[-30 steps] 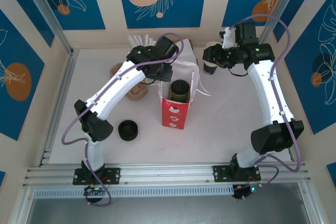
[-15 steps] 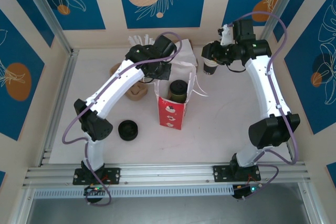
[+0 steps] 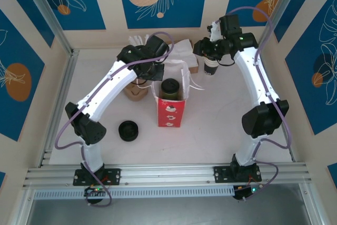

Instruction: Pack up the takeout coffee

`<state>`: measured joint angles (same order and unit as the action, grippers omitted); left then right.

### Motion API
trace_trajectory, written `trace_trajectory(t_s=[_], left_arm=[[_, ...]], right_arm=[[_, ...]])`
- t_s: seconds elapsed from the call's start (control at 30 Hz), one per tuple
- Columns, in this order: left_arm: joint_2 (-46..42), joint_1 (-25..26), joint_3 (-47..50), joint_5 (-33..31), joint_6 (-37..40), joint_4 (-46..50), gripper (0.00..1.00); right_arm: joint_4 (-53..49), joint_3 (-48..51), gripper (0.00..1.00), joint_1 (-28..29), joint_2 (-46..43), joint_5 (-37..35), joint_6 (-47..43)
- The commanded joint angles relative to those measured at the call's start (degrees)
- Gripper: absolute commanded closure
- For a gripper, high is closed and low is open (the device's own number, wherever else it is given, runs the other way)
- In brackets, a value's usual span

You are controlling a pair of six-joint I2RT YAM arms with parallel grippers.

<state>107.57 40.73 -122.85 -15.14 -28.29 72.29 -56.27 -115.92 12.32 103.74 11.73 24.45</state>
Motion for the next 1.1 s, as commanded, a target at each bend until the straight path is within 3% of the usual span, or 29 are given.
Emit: trace_trajectory(t_s=[0.0, 0.57, 0.8, 0.93, 1.07], left_arm=[[-2.6, -0.9, 1.1, -0.9, -1.6, 2.2, 0.94], [-9.9, -5.0, 10.4, 0.6, -0.7, 1.5, 0.91], [-11.0, -5.5, 10.5, 4.6, -0.7, -1.0, 0.55], [-10.8, -5.6, 5.2, 6.1, 0.2, -0.7, 0.44], [-11.5, -5.6, 0.2, 4.9, 1.9, -1.4, 0.38]], right_arm=[[-1.0, -3.7, 0.62, 0.9, 1.7, -0.7, 0.4], [-3.7, -13.1, 0.62, 4.5, 11.4, -3.8, 2.1], [-4.9, -15.4, 0.59, 6.4, 15.1, -12.6, 3.7], [-2.4, -15.3, 0.53, 8.3, 15.8, -17.7, 0.9], [0.1, -16.7, 0.49, 9.3, 18.6, -17.4, 0.1]])
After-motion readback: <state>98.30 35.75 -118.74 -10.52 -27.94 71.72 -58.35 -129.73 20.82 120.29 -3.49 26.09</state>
